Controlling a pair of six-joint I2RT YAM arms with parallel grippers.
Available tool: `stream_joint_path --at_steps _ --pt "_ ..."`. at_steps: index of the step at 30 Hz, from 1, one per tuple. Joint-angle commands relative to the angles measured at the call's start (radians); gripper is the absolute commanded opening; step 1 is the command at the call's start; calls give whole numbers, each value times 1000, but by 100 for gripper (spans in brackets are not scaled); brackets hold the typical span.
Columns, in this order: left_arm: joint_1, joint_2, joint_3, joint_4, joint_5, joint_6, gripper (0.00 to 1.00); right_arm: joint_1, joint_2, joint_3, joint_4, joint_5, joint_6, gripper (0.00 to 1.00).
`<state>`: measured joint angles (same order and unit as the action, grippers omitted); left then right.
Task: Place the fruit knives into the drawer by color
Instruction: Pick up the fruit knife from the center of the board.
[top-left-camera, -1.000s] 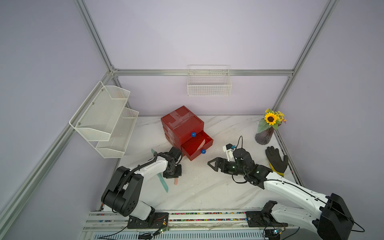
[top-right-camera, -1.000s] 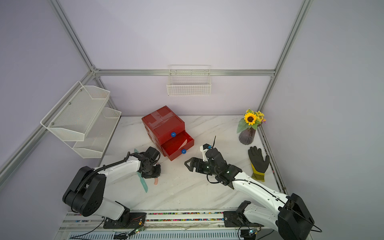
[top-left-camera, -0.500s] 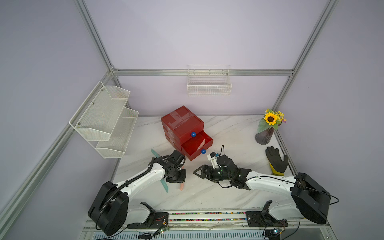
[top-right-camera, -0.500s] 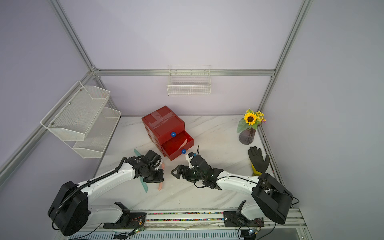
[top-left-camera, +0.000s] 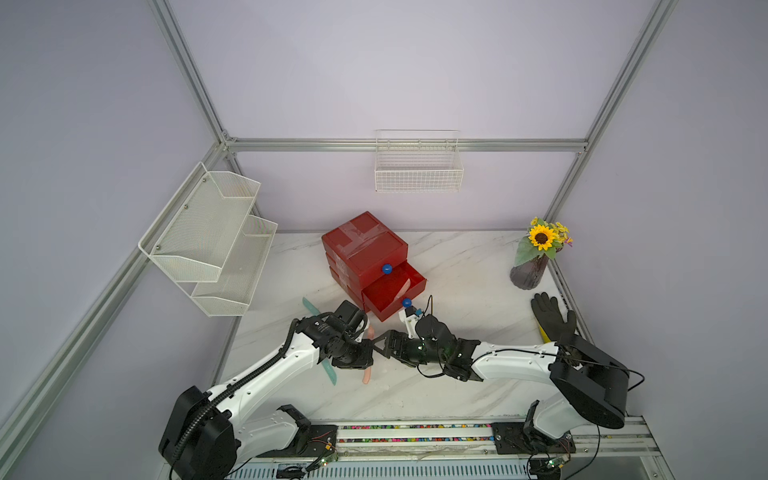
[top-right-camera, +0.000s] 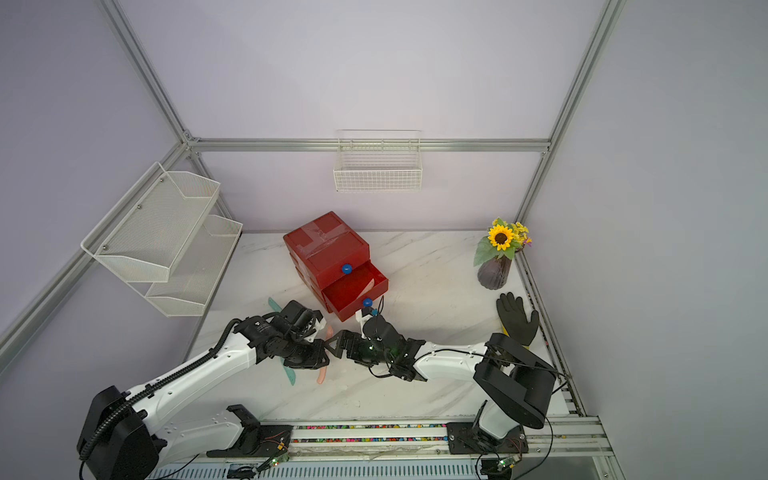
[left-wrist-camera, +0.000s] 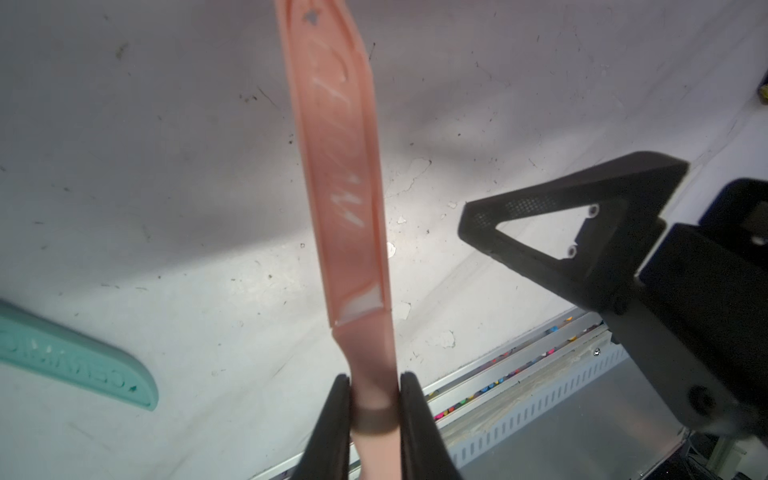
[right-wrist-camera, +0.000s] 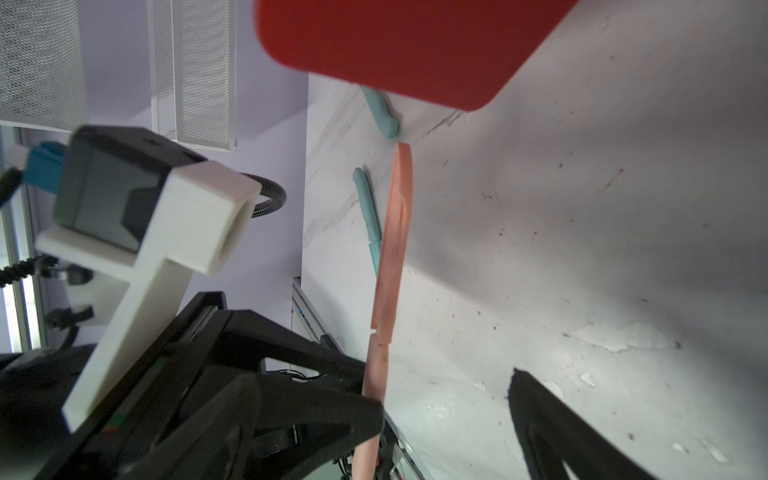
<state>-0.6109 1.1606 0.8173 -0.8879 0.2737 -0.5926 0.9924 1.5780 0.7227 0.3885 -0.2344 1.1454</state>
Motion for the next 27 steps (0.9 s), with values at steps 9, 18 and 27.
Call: stream_joint_path --at_steps 9,18,27 --pt "-54 -133 65 -98 82 -45 15 58 14 58 13 124 23 87" --pt "-77 -221 70 -139 155 -66 16 63 28 96 16 159 7 69" --pt "-82 -238 93 -163 157 -35 18 69 7 124 -3 162 -16 5"
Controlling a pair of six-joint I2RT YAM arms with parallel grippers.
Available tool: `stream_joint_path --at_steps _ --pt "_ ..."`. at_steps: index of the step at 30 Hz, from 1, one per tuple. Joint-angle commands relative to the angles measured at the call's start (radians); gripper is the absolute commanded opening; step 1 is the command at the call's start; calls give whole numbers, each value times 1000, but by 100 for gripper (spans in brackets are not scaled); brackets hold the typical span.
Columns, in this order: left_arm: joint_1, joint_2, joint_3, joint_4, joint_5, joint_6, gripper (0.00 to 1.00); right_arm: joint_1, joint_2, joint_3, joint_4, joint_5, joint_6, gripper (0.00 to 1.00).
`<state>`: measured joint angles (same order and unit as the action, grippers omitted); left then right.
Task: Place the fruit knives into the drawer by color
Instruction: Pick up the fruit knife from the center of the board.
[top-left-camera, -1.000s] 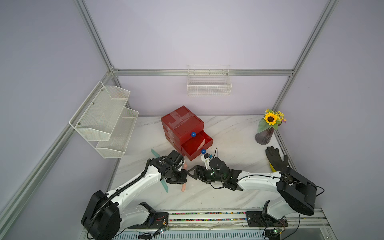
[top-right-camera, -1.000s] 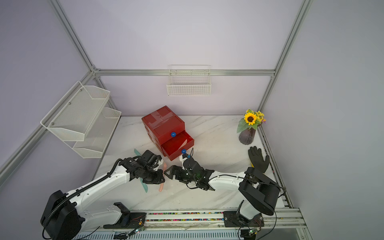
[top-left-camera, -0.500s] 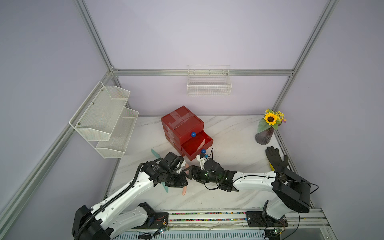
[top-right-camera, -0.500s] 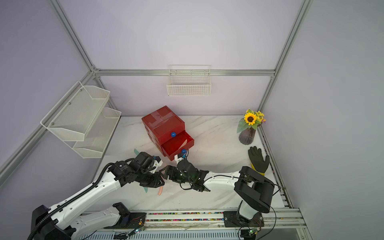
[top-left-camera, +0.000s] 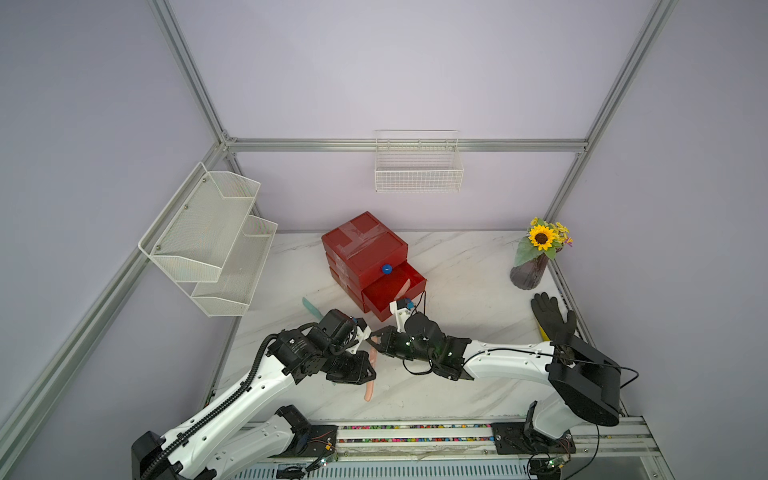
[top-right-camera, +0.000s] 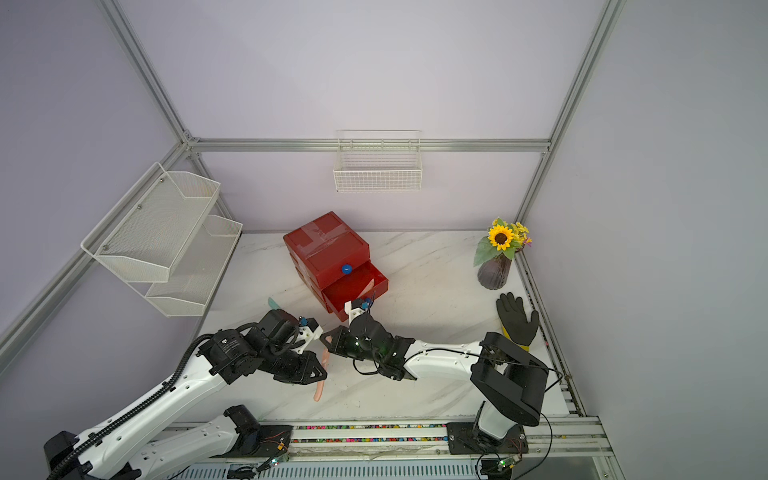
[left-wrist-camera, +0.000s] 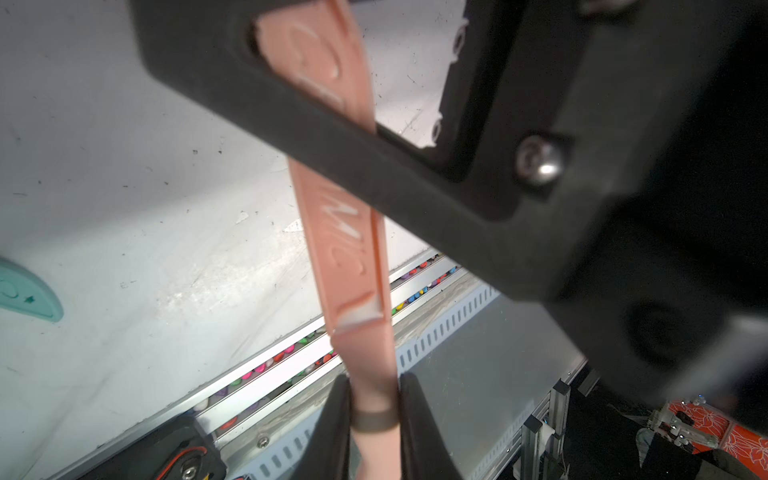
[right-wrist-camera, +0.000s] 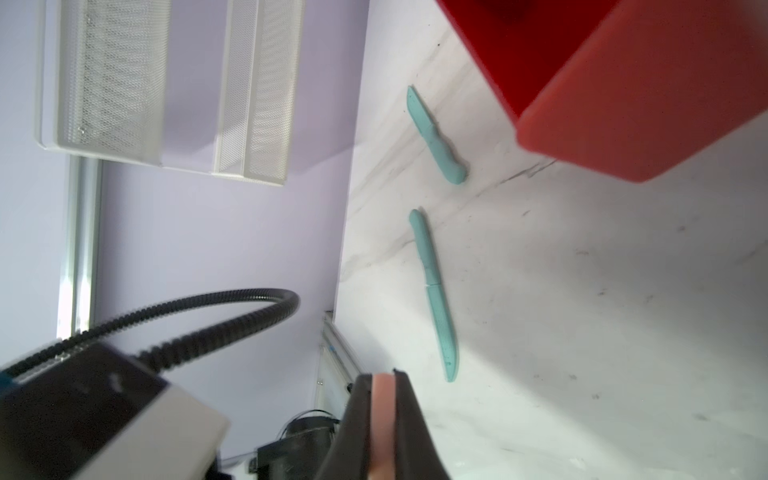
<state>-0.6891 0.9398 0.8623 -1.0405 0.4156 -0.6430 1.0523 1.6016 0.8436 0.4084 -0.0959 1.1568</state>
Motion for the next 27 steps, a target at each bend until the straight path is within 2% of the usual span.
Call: stream_joint_path --at_steps 1,4,5,6,7,8,9,15,19,22,27 --pt "-4 -17 53 -10 12 16 19 9 -27 0 -30 26 -29 4" --pt "-4 -3 80 -7 2 30 27 8 -75 -6 -77 47 -42 2" --pt "-4 6 91 -7 -1 39 32 9 -93 -5 -101 57 -51 1" --pt "-4 14 104 -6 -7 47 45 8 -116 -5 -129 67 -58 0" --pt "-4 23 115 -10 -14 54 62 8 -136 -5 -154 78 -57 0" --pt "-4 32 129 -14 -28 60 85 5 -164 -5 -182 91 -58 0" --pt "-3 40 141 -18 -48 67 100 2 -194 -6 -222 105 -61 0" --pt "2 54 181 -9 -204 67 100 -87 -347 36 -406 124 -71 0" --pt "20 58 195 8 -282 65 100 -218 -389 98 -497 67 -110 0" --pt "43 54 194 29 -312 68 100 -330 -370 167 -546 14 -151 0" --pt "93 34 201 57 -322 57 100 -468 -222 306 -574 -90 -198 0"
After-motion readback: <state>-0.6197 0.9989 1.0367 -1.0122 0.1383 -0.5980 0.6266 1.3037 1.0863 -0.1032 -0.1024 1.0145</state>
